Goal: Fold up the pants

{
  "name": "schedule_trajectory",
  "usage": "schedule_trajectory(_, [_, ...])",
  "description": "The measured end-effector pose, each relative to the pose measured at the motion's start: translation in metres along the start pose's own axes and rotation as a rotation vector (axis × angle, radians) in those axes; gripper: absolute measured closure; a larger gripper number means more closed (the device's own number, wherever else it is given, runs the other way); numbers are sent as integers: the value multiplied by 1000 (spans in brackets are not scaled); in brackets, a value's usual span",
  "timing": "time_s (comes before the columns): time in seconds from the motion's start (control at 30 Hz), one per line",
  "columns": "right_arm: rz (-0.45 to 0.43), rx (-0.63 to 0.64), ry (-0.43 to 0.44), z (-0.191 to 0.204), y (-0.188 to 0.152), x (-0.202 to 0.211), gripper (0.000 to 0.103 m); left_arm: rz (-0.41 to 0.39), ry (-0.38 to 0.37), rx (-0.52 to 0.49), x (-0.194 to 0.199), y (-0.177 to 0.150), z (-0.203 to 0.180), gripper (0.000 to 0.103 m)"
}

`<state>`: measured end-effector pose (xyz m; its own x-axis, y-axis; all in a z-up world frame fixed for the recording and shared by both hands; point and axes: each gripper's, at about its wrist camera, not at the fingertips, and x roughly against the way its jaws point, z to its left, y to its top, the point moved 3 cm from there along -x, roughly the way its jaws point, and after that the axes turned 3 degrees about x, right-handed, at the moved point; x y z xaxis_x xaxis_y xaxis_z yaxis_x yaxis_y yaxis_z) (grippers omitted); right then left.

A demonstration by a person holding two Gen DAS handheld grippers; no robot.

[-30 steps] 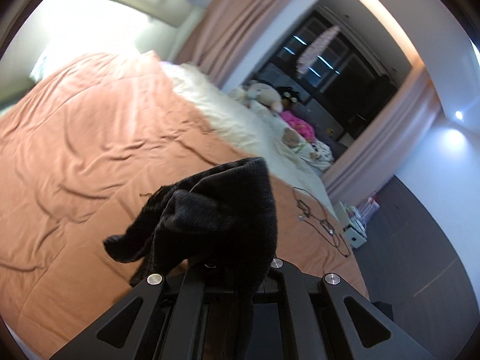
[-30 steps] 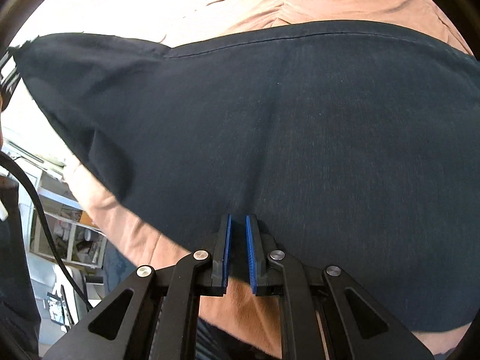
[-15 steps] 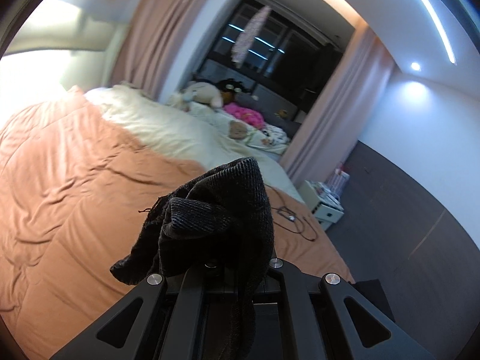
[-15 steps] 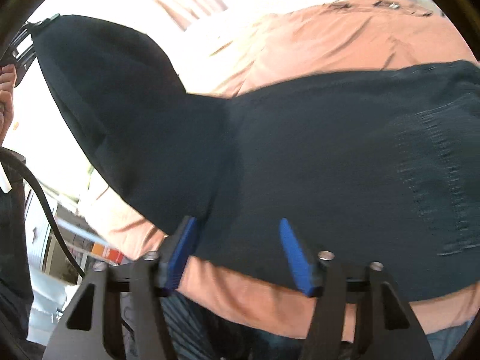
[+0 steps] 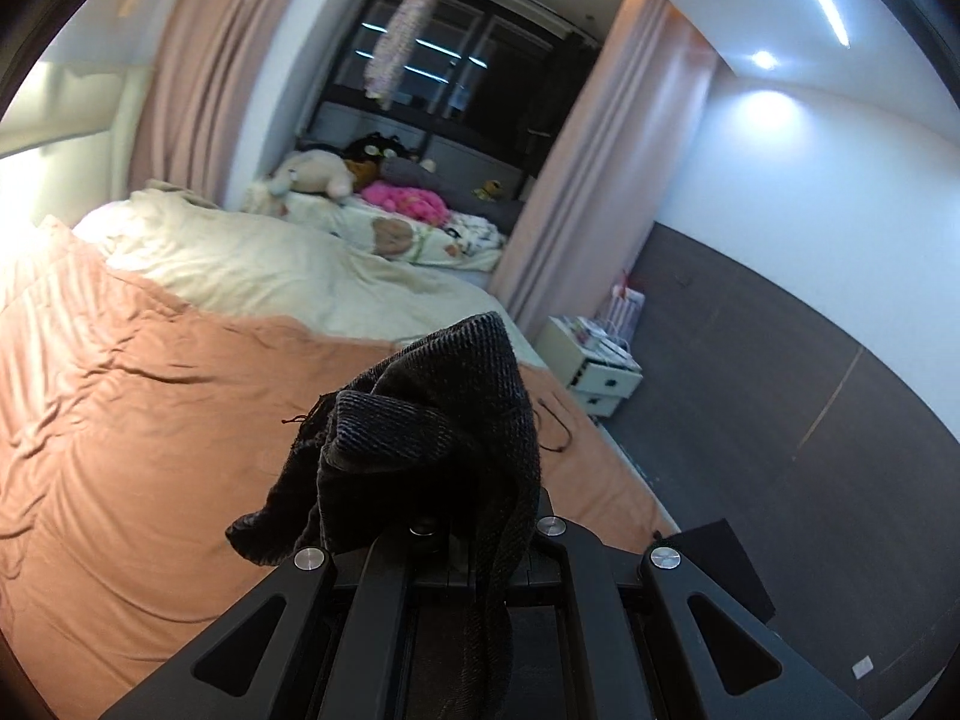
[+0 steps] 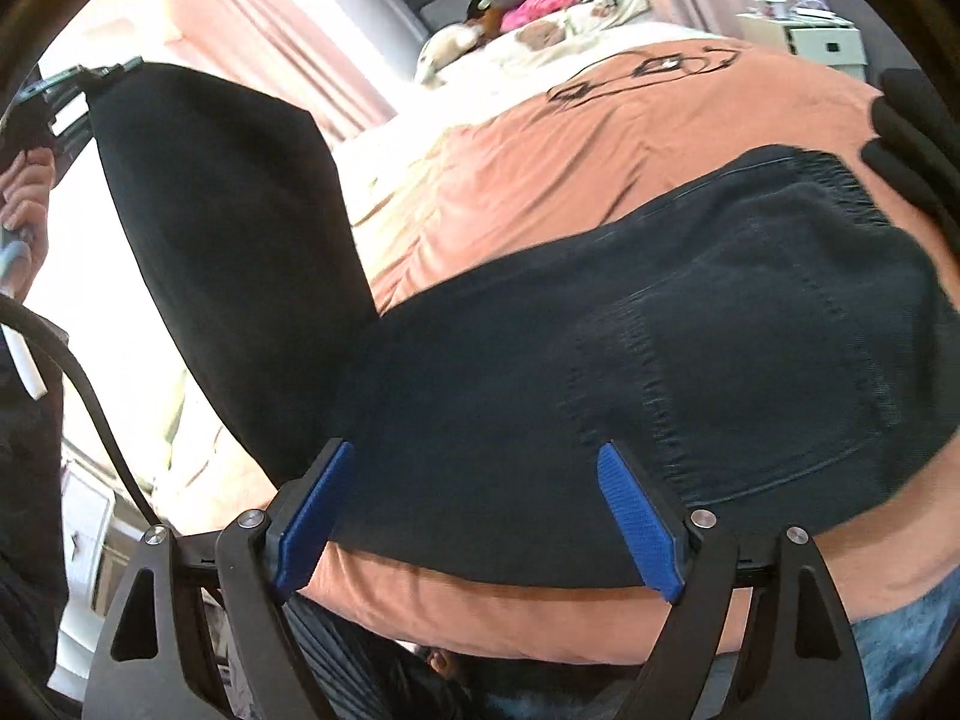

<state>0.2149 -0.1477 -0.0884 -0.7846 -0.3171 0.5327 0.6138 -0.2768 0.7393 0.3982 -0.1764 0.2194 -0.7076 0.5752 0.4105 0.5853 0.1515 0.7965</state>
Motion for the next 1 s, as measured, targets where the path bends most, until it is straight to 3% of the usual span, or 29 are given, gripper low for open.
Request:
schedule_trajectory(0.2, [-44, -49, -9, -37, 4, 41, 20, 76, -29, -14, -55, -14, -39, 99])
schedule_trajectory(0.47, [-97, -121, -41, -71, 19, 96, 20, 204, -72, -54, -128, -55, -83, 99])
schedule_trajectory(1.0, [-157, -258, -102, -129, 2, 173, 20, 494, -184, -178, -225, -190, -173, 99])
